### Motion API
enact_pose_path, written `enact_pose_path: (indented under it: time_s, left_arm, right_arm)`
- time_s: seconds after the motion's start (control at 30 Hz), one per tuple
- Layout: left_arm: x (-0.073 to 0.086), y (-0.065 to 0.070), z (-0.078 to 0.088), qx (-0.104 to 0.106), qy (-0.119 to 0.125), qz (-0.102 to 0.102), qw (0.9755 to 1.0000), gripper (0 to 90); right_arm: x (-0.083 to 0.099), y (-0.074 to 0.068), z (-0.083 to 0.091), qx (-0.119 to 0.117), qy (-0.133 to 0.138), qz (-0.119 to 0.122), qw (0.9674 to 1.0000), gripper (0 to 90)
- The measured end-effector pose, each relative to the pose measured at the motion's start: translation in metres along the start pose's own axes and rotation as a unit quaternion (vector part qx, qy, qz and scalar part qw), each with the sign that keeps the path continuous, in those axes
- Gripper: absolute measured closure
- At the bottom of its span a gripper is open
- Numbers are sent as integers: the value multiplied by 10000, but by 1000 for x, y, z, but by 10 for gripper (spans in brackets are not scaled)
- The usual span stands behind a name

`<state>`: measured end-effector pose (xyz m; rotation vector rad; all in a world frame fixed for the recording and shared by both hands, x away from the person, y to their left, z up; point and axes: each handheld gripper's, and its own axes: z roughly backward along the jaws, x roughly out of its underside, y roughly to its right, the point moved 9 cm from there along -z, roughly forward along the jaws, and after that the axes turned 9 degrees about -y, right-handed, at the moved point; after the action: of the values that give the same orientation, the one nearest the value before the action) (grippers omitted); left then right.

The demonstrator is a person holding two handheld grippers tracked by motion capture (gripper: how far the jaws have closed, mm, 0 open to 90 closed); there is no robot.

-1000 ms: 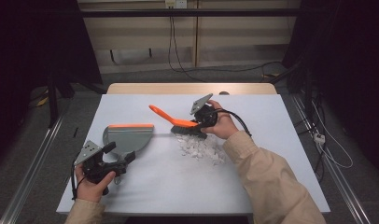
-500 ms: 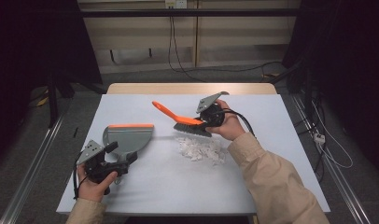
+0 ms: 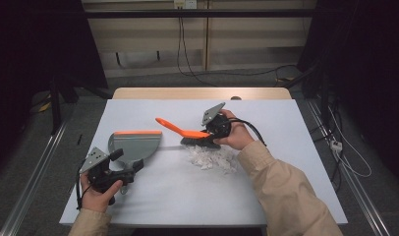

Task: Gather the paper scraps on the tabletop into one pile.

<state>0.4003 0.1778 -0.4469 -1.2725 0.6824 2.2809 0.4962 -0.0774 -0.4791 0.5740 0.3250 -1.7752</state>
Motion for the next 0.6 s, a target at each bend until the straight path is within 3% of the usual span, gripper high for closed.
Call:
enact_pose_path:
  time_s: [0.1,0.17,0.23,0.37,0.47,0.6]
  left_arm:
    - [0,0,0,-4,3,-7,10000,63]
    - [0,0,0,-7,-3,-25,10000,63]
    - [-1,0,0,7,-4,-31,10000,63]
    - [-1,-1,1,31,-34,-84,10000,63]
    - [-1,-2,0,78,-57,-101,9999,63]
    - [-1,-1,-1,179,-91,-174,9996,63]
  right_arm:
    - [3,-1,7,29,79,-74,9999,712]
    - [2,2,15,115,323,-346,9988,712]
    - [0,6,23,193,543,-614,9964,712]
    - [2,14,38,413,686,-1120,9905,713]
    - [9,18,49,662,664,-1485,9845,713]
    - [22,20,66,968,818,-2201,9672,712]
